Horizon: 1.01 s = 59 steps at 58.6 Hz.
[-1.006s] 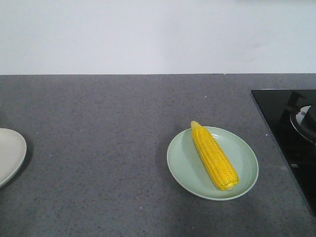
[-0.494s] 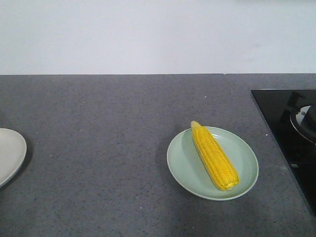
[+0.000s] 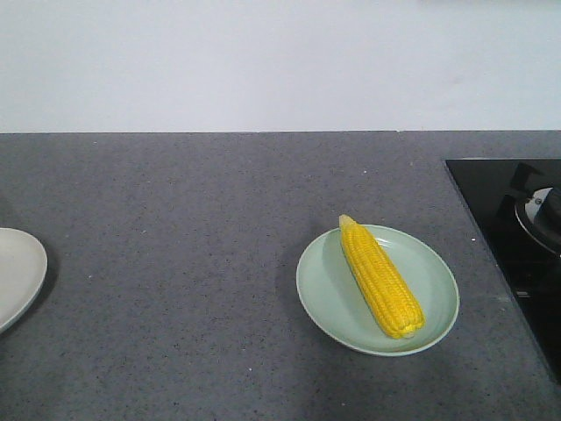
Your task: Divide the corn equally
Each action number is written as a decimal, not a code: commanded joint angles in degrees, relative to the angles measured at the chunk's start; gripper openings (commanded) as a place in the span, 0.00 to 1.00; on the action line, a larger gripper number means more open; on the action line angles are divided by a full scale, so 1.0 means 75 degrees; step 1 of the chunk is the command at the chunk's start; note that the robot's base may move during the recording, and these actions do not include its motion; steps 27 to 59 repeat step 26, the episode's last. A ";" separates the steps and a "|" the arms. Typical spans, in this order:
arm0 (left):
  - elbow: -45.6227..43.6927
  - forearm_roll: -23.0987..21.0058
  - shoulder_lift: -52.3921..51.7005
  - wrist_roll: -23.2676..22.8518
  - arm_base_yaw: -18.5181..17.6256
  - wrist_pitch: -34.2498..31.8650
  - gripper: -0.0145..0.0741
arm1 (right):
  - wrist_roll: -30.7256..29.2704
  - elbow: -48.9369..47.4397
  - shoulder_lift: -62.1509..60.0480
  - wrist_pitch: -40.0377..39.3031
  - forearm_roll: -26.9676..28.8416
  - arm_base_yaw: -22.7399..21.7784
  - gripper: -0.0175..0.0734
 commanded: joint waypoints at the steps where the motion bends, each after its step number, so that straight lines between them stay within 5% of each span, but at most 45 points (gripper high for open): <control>1: 0.0076 -0.0016 -0.0114 -0.0066 -0.0051 -0.0545 0.16 | 0.0006 0.0079 -0.0052 -0.0536 -0.0046 -0.0046 0.19; 59: 0.0076 -0.0016 -0.0114 -0.0066 -0.0051 -0.0545 0.16 | 0.0006 0.0079 -0.0052 -0.0536 -0.0046 -0.0046 0.19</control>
